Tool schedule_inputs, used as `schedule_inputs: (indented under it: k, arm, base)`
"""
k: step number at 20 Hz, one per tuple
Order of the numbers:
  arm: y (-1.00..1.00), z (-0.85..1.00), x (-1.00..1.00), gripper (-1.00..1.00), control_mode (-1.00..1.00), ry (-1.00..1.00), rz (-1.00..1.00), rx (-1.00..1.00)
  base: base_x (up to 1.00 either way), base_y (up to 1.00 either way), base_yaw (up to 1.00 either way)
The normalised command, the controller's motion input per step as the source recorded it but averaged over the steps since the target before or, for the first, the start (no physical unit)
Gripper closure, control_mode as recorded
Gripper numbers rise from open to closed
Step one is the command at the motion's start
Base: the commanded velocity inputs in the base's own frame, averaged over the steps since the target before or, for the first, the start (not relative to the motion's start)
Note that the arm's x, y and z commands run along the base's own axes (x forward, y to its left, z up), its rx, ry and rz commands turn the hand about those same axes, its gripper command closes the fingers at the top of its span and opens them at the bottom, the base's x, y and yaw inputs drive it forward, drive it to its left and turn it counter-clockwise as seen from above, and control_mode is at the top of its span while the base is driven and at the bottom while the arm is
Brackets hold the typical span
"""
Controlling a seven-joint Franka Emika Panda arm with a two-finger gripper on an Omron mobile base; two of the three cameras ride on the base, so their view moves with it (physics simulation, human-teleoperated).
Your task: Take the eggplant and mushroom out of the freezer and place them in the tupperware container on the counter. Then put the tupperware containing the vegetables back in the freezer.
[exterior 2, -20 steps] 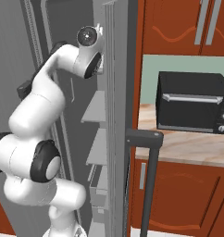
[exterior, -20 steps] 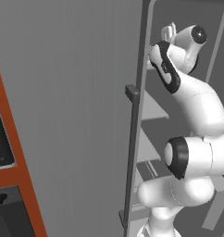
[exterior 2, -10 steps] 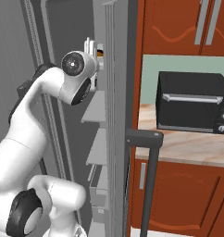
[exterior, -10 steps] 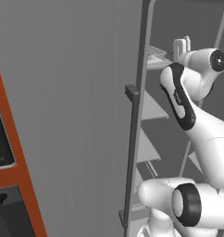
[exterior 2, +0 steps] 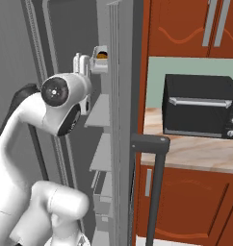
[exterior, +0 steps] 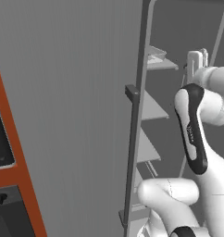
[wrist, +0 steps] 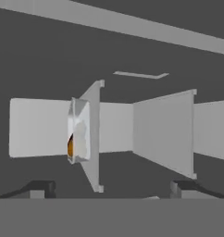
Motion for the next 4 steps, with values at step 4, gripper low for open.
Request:
schedule_inputs:
  k: [4]
  arm:
    - [0.17, -0.25, -1.0, -1.0, -1.0, 0.08, 0.0, 0.0]
  base:
    - [0.0, 0.0, 0.0]
